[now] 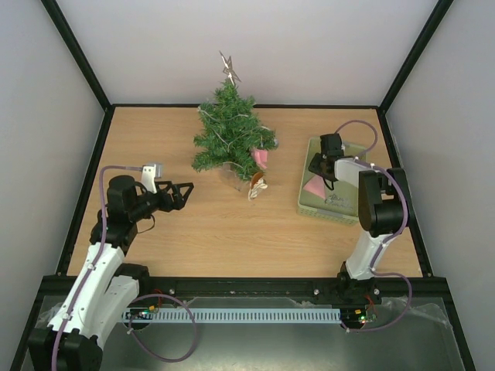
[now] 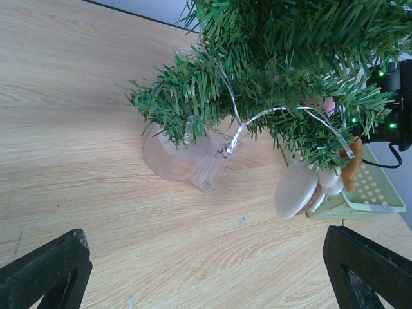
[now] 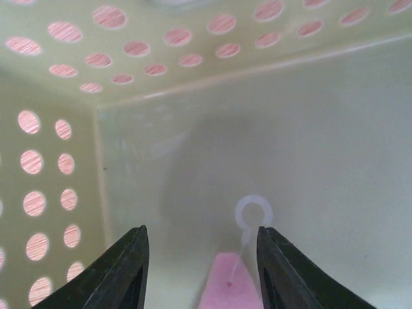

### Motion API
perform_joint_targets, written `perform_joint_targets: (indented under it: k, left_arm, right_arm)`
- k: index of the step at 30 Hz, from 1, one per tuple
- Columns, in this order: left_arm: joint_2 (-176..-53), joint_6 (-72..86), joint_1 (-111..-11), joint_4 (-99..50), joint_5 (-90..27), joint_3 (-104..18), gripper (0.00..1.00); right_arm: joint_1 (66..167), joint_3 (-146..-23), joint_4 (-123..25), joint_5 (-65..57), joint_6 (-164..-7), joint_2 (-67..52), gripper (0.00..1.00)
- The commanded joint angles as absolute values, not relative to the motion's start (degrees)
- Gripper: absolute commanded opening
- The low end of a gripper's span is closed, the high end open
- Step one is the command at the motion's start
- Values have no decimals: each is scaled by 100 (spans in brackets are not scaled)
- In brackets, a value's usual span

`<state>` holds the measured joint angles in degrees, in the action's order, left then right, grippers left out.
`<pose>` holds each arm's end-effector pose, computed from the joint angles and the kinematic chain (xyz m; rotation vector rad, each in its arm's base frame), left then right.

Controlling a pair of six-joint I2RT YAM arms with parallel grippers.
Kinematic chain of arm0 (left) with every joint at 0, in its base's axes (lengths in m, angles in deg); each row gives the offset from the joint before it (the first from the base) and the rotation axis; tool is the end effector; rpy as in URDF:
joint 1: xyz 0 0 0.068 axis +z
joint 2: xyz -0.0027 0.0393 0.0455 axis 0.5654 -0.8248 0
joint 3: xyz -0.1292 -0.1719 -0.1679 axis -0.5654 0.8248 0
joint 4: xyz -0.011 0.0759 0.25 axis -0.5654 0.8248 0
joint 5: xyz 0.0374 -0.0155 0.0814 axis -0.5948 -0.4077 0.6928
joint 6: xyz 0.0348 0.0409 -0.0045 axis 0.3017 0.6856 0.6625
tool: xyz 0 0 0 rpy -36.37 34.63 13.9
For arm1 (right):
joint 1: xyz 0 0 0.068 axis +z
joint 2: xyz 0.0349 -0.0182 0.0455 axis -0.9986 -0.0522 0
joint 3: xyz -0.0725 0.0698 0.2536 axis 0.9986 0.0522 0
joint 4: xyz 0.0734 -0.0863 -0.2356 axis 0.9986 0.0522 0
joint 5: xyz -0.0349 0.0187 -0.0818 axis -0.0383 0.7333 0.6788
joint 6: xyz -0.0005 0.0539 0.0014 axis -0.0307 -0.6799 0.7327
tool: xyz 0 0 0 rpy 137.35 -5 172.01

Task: Decorate the small christmas tree
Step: Pick up the decoration item from the storage box.

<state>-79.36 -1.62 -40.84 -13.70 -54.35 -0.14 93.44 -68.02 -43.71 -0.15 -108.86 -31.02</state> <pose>0.1647 -0.0369 0.2616 0.1488 1.9384 -0.8246 0.3661 0.0438 0.1484 0.4904 2.4628 0.3541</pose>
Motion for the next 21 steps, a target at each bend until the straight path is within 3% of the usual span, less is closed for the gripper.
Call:
perform_joint_targets:
  k: [1, 6, 9, 16, 21]
  left_arm:
    - [-7961, -121, -4049, -1345, -5437, -61, 100]
    - [-7972, -97, -4049, -1388, -5504, -40, 100]
    - [-7996, -97, -4049, -1433, -5563, -22, 100]
    - [-7996, -86, -4058, -1439, -5622, -19, 100]
    - [-7970, -77, -4067, -1413, -5618, -22, 99]
  right_arm:
    - [9330, -7037, -3690, 465, -10498, -2869, 46]
    - [9327, -6989, -2977, 373, -9817, -2521, 49]
    - [9332, -6970, -2804, 212, -9589, -2452, 44]
    - [9329, -6969, -2907, -614, -9309, -2743, 43]
    - [9333, -6965, -2878, -455, -9276, -2952, 39]
